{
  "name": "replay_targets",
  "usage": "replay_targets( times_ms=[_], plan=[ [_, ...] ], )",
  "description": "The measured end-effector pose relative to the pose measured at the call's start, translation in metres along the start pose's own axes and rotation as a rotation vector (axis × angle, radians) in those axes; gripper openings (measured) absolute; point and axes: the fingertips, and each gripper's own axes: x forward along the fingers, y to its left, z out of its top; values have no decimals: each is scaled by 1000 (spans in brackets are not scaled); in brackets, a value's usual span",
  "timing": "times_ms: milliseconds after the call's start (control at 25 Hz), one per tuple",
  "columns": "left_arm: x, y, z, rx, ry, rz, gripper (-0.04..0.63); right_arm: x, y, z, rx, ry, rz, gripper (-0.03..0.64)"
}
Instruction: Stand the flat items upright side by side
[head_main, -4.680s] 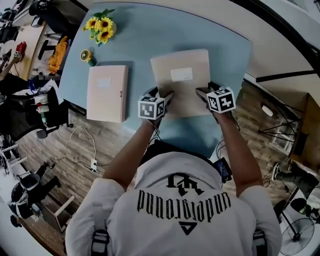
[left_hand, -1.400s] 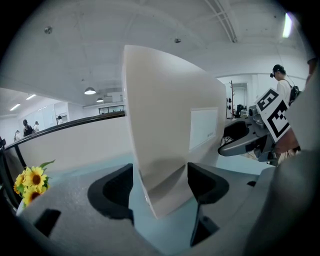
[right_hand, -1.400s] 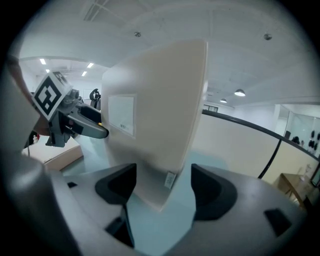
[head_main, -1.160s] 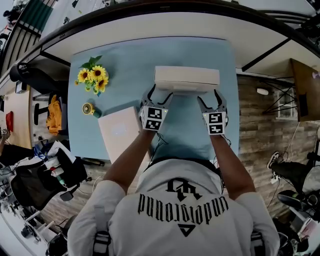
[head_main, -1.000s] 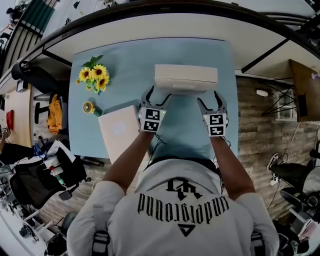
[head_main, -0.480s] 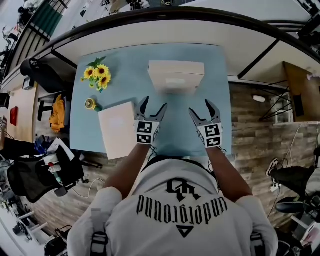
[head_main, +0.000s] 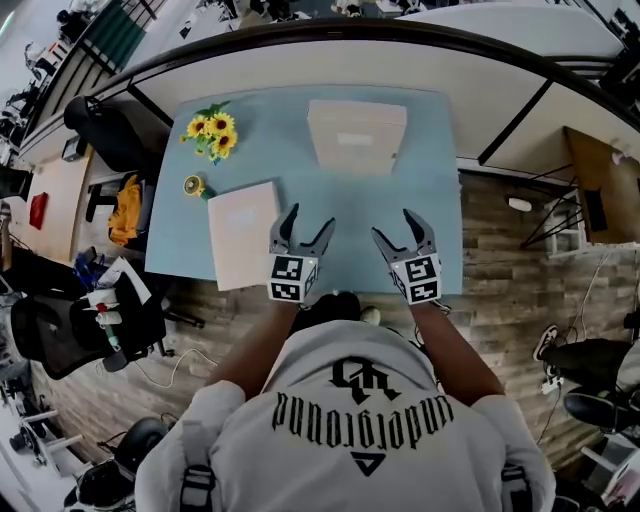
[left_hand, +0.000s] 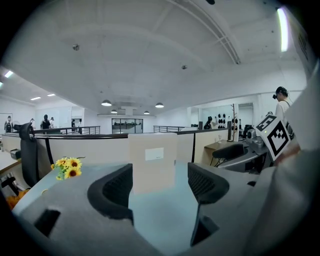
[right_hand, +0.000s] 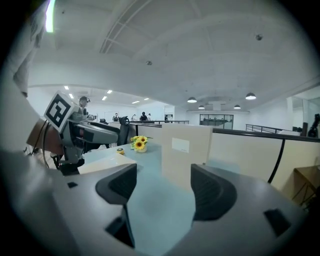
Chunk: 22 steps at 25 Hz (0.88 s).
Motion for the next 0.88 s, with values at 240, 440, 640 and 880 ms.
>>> replay_targets(
  times_ms=[240,440,640,880],
  plan=[
    [-47,16,-4,-1,-14,54,355,-2,43,13,-24,-22,58,341],
    [-78,54,-5,-8,-28,103,355,16,82,29,-36,-30,105,342],
    [-106,111,-12,-14,-26,132,356,53,126,47,-36,-30,132,342],
    [-140,191,-29,-33,-3,147,357,104,187,65,-32,-17,149,342]
  ],
)
